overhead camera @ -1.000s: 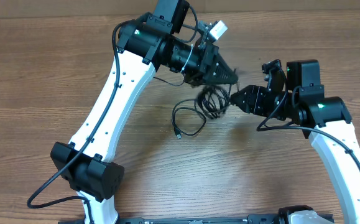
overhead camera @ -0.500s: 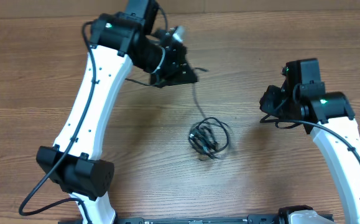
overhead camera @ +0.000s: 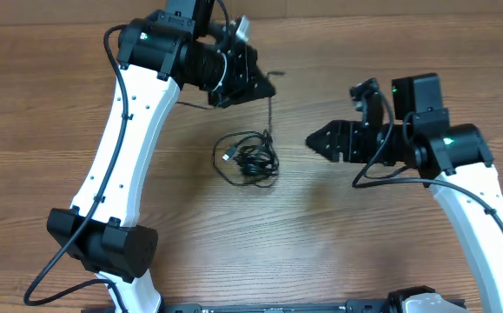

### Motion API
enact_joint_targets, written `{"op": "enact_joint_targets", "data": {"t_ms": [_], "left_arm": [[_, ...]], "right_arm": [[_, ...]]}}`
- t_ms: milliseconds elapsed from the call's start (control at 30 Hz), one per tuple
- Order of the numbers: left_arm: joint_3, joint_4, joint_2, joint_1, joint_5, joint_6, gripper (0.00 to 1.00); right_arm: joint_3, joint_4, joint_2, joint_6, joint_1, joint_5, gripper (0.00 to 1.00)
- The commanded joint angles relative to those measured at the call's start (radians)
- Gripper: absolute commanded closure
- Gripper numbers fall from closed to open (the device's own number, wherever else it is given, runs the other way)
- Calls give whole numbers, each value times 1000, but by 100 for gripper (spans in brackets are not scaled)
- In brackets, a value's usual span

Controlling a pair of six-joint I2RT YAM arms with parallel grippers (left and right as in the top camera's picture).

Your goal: Untangle cables

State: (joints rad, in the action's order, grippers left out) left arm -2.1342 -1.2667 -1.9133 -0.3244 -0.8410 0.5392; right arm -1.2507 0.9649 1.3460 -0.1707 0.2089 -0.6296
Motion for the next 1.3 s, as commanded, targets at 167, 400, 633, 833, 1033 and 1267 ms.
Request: {"op": "enact_joint_targets", "data": {"t_ms": [167,400,633,833,1033,1267], "left_arm": [[-95,45,51,-55,-203,85,96],[-286,50,51,-56,-203,164,96],[-467,11,52,-53,-147,169,96],[-507,-216,64,-12,341,168,96],[-506,-416,64,46,571,172,96],[-507,-352,64,24,157,2,96]], "right_arm": [[-18,-47,13,-27,94,148,24],[-18,-56,97,-65,116,210,25],[-18,-34,179,-199,114,516,41],[-28,28,175,-245,77,688,43],[-101,108,174,-246,27,695,47],[-156,68,175,-240,25,425,42]]}}
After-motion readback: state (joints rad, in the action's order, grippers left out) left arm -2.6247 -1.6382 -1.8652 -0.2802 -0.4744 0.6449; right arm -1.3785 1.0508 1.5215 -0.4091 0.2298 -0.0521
